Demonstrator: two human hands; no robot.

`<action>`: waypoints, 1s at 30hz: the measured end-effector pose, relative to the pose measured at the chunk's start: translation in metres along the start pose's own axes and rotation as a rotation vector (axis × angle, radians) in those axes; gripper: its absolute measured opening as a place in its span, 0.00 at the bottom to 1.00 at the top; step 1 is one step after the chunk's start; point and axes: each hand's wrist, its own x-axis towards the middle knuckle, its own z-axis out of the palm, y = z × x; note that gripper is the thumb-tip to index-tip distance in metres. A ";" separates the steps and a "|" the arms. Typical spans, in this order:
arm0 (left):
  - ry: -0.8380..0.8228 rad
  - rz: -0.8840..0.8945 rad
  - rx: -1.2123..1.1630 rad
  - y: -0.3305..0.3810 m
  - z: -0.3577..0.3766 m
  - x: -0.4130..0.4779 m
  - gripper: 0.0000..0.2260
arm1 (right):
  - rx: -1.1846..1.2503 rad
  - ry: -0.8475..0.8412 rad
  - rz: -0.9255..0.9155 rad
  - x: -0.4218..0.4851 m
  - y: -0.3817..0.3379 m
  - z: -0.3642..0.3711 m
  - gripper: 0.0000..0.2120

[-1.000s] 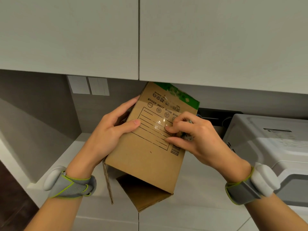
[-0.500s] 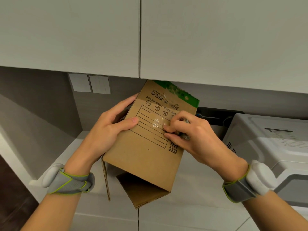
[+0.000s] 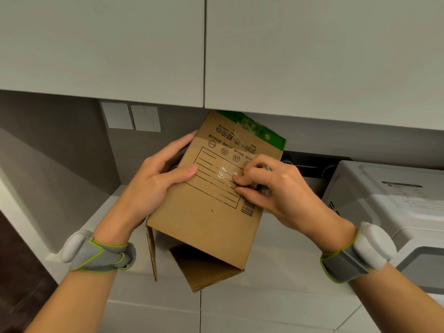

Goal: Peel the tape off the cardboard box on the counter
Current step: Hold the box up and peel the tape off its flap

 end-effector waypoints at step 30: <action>0.037 0.010 0.035 0.000 -0.011 -0.005 0.26 | -0.469 -0.122 -0.233 -0.004 -0.027 0.000 0.18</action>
